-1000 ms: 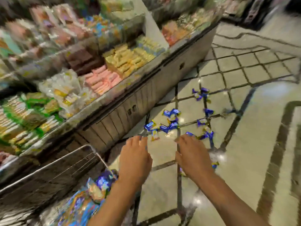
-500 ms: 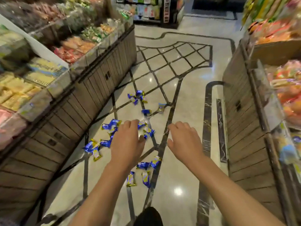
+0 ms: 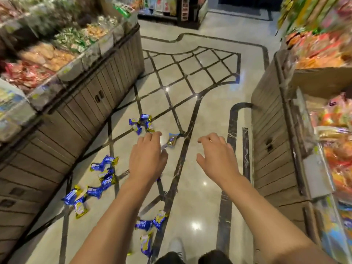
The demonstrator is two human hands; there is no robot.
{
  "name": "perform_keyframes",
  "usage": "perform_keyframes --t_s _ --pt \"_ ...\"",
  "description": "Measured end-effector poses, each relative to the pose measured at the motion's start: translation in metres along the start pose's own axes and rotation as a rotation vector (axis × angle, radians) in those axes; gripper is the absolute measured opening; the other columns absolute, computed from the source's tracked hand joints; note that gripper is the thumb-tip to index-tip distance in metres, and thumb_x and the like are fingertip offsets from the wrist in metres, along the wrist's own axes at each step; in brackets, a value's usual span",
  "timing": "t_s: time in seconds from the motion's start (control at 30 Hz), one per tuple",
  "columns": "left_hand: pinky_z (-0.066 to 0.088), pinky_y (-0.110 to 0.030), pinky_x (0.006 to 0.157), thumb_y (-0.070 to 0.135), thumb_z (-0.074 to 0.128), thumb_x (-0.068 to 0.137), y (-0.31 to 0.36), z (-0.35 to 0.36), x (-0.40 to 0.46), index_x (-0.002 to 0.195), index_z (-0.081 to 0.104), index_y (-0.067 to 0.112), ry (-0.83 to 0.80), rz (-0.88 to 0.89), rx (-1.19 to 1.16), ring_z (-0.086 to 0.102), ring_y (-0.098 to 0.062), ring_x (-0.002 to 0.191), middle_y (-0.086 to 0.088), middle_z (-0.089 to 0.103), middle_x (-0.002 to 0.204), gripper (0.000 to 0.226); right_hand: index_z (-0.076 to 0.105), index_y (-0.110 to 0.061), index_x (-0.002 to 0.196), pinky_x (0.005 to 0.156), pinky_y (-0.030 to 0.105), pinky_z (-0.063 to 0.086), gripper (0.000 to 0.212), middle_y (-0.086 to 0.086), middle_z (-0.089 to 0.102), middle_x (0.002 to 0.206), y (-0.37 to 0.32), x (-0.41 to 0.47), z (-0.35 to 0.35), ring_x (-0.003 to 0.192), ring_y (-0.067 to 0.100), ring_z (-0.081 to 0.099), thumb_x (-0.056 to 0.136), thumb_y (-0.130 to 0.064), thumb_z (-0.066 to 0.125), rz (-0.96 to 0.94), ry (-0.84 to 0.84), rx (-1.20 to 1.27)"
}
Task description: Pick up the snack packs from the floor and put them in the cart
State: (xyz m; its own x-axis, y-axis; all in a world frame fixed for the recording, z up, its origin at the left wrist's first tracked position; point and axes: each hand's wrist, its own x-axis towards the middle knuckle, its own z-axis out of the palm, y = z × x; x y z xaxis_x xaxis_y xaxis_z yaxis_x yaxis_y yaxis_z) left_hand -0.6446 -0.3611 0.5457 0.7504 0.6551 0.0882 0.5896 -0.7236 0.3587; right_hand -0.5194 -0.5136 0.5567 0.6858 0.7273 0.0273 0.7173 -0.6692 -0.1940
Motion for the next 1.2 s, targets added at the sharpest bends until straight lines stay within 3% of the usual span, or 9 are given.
perform_keyframes --t_s 0.3,0.6,0.77,1.03,1.2 --pt "0.047 -0.042 0.094 0.029 0.062 0.09 0.043 0.026 0.175 0.139 0.046 0.02 0.053 -0.069 0.01 0.051 -0.026 0.119 -0.004 0.056 0.131 0.052 0.053 -0.023 0.13 0.089 0.038 0.041 0.04 0.0 0.049 0.125 0.076 0.172 -0.007 0.115 0.023 0.046 0.091 -0.031 0.056 -0.045 0.003 0.037" --pt "0.046 -0.042 0.088 0.025 0.062 0.089 0.086 0.053 0.338 0.137 0.049 0.017 0.091 -0.292 0.003 0.052 -0.029 0.115 -0.007 0.055 0.131 0.05 0.051 -0.022 0.134 0.092 0.04 0.043 0.046 0.001 0.049 0.129 0.145 0.373 -0.023 0.118 0.024 0.045 0.09 -0.03 0.058 -0.222 -0.082 0.069" --pt "0.048 -0.042 0.092 0.024 0.062 0.09 0.092 0.06 0.424 0.14 0.047 0.02 0.128 -0.396 0.0 0.051 -0.026 0.119 -0.004 0.055 0.133 0.053 0.05 -0.022 0.135 0.093 0.039 0.042 0.045 0.002 0.049 0.128 0.145 0.485 -0.029 0.118 0.025 0.045 0.091 -0.031 0.057 -0.368 -0.097 0.037" --pt "0.045 -0.041 0.095 0.024 0.061 0.091 0.047 0.095 0.577 0.141 0.046 0.019 0.173 -0.564 -0.094 0.05 -0.025 0.121 -0.004 0.054 0.134 0.052 0.054 -0.021 0.13 0.083 0.038 0.043 0.04 0.002 0.052 0.122 0.122 0.66 0.004 0.11 0.024 0.05 0.09 -0.024 0.058 -0.495 -0.143 0.05" --pt "0.046 -0.041 0.094 0.026 0.062 0.091 0.023 0.096 0.657 0.138 0.047 0.019 0.187 -0.608 -0.112 0.05 -0.026 0.12 -0.004 0.054 0.132 0.05 0.047 -0.023 0.137 0.091 0.038 0.043 0.047 0.001 0.049 0.128 0.099 0.75 0.013 0.115 0.023 0.047 0.092 -0.028 0.059 -0.566 -0.196 0.051"
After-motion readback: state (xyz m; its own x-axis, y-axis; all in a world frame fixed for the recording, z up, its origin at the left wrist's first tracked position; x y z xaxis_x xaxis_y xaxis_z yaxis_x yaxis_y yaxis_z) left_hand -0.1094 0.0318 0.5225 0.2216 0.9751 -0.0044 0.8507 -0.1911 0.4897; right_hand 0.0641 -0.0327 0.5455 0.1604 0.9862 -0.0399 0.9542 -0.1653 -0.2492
